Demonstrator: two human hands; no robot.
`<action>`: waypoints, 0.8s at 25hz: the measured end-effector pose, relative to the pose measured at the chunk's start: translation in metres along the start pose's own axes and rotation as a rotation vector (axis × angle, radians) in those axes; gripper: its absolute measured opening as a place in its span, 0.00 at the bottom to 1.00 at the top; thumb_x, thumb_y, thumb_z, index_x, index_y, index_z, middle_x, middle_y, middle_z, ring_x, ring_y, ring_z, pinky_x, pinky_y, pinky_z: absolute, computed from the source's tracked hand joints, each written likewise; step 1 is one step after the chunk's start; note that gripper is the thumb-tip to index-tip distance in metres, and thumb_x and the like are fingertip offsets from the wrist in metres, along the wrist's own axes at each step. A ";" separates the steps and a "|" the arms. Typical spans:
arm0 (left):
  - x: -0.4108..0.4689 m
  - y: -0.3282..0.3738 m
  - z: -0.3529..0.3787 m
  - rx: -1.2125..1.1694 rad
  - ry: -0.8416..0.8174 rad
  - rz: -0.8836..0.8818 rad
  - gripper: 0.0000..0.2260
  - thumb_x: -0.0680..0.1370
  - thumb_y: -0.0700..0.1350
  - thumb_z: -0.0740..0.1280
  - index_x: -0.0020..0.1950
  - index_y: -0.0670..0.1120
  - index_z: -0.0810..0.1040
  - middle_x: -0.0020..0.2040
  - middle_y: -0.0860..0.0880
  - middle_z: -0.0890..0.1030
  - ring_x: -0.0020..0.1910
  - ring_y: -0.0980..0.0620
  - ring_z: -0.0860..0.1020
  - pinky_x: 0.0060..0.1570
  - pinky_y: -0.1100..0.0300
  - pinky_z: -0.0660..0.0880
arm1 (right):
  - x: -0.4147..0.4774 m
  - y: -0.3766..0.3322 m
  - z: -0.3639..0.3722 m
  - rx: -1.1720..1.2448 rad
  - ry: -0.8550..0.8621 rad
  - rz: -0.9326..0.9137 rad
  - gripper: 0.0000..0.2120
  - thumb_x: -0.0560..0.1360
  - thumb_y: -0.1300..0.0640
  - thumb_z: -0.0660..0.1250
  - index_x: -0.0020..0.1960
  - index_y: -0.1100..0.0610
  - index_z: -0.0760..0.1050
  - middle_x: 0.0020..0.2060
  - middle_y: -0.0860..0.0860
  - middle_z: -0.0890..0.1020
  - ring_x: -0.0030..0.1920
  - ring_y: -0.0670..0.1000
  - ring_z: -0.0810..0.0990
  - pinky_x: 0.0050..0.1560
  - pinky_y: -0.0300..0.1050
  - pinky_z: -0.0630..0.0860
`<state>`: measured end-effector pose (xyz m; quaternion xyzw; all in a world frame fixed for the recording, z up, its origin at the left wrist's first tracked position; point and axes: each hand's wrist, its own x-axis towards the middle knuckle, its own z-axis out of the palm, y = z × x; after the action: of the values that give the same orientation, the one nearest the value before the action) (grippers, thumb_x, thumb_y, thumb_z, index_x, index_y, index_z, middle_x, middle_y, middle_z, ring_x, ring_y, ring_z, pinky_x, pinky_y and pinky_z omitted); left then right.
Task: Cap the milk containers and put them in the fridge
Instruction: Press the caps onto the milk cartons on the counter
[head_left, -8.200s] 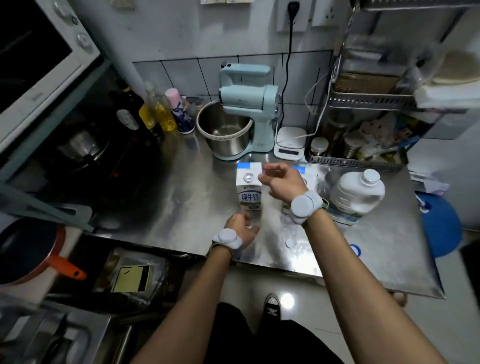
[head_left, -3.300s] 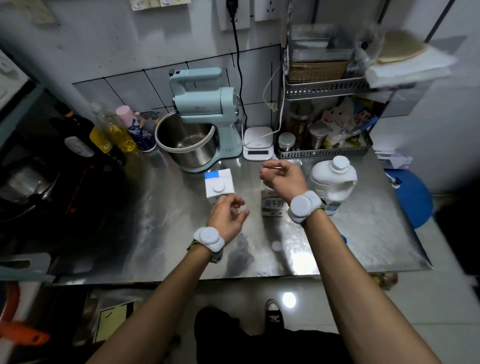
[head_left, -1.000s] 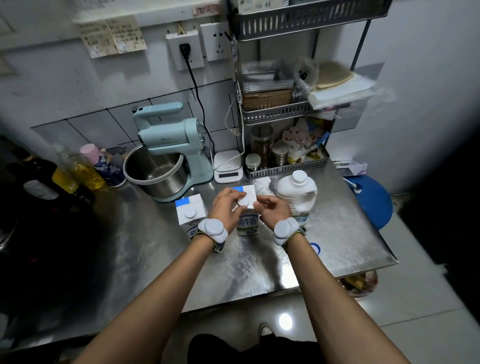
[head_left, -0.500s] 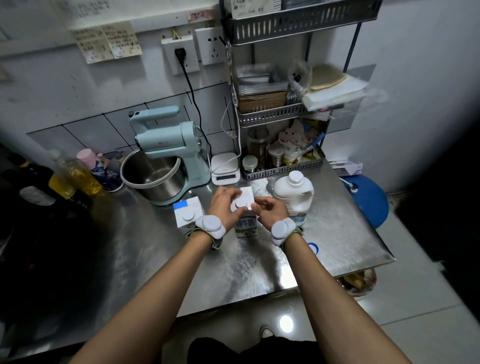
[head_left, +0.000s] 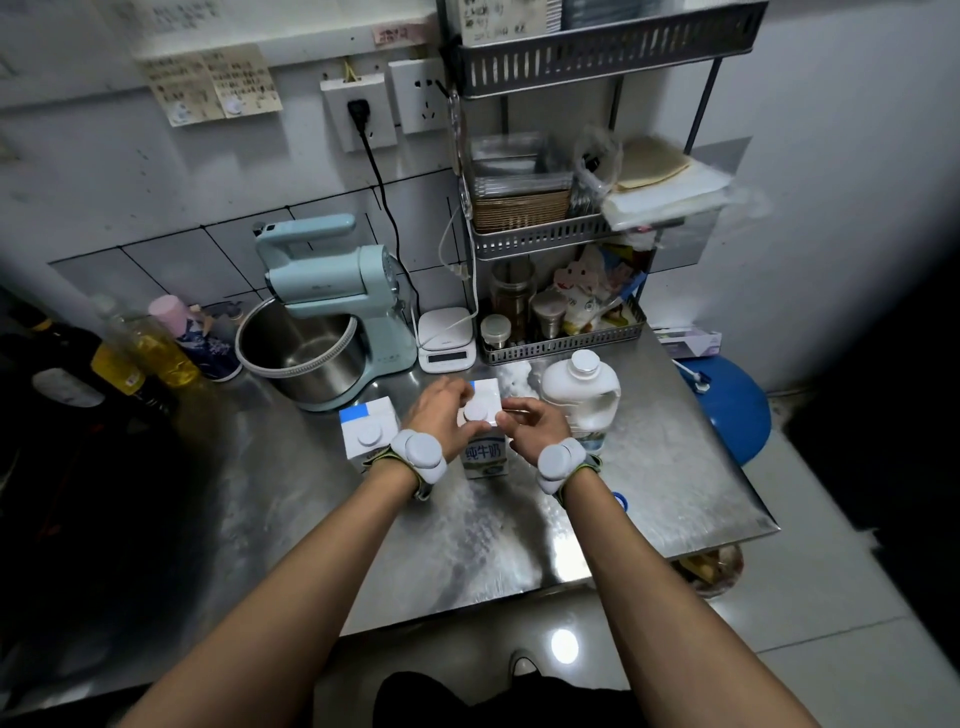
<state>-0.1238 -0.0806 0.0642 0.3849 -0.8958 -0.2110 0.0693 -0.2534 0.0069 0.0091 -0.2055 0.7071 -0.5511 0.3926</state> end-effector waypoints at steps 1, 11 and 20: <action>0.002 0.003 0.000 0.019 0.004 -0.031 0.18 0.73 0.50 0.74 0.58 0.44 0.75 0.55 0.46 0.77 0.56 0.46 0.76 0.49 0.56 0.71 | 0.001 0.000 -0.001 -0.008 -0.009 0.000 0.13 0.77 0.68 0.70 0.61 0.67 0.80 0.46 0.59 0.82 0.38 0.47 0.79 0.29 0.27 0.73; 0.007 0.008 0.001 0.220 -0.061 0.065 0.15 0.76 0.42 0.68 0.63 0.45 0.75 0.65 0.46 0.75 0.65 0.44 0.71 0.60 0.51 0.73 | 0.009 -0.001 0.002 -0.053 0.013 -0.011 0.13 0.76 0.69 0.70 0.60 0.68 0.80 0.55 0.66 0.84 0.49 0.52 0.80 0.45 0.35 0.78; 0.018 0.003 -0.009 0.253 -0.154 0.254 0.17 0.77 0.37 0.66 0.65 0.42 0.75 0.64 0.45 0.74 0.66 0.46 0.70 0.60 0.55 0.70 | 0.008 -0.004 0.002 -0.107 0.025 0.011 0.13 0.77 0.68 0.70 0.61 0.68 0.80 0.57 0.66 0.84 0.51 0.54 0.80 0.59 0.53 0.79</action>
<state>-0.1350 -0.0946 0.0731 0.2570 -0.9593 -0.1149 -0.0223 -0.2568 -0.0016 0.0104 -0.2153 0.7416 -0.5127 0.3753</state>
